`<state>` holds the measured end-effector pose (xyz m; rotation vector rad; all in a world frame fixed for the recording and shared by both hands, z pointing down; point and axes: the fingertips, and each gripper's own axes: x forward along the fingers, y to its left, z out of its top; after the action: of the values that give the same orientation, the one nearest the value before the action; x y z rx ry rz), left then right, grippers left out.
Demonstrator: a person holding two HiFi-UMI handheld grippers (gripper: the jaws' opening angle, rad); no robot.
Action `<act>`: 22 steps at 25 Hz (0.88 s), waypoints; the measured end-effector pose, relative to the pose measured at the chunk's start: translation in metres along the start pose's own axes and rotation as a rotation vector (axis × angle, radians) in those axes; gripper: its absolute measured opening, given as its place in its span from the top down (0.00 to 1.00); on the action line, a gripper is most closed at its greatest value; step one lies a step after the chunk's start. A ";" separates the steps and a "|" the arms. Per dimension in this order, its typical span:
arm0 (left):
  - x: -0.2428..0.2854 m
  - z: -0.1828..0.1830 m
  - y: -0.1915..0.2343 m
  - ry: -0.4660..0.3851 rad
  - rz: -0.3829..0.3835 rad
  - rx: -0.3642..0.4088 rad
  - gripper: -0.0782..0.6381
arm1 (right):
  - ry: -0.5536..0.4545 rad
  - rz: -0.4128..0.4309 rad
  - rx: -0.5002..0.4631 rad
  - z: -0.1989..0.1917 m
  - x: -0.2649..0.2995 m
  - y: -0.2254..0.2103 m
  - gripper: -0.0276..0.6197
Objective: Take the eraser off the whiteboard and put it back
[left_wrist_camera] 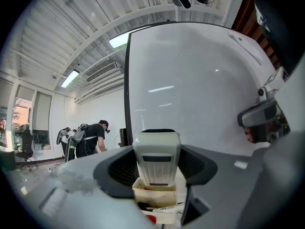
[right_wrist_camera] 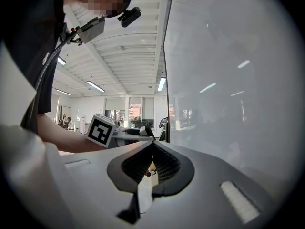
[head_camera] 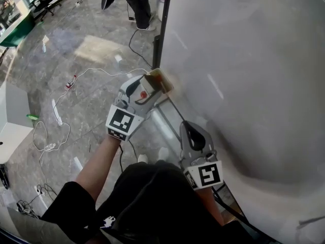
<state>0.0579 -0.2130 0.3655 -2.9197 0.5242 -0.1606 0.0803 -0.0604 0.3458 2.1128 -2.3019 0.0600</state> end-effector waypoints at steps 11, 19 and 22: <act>-0.061 0.035 0.018 -0.073 0.098 -0.059 0.51 | -0.047 0.042 -0.003 0.010 0.012 0.018 0.94; -0.096 0.044 0.024 -0.095 0.168 -0.089 0.51 | -0.079 0.045 -0.014 0.027 0.017 0.022 0.94; -0.104 0.045 0.025 -0.096 0.182 -0.085 0.51 | -0.086 0.044 -0.015 0.029 0.018 0.021 0.94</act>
<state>-0.0413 -0.1927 0.3087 -2.9228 0.7939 0.0259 0.0584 -0.0775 0.3170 2.0980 -2.3878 -0.0477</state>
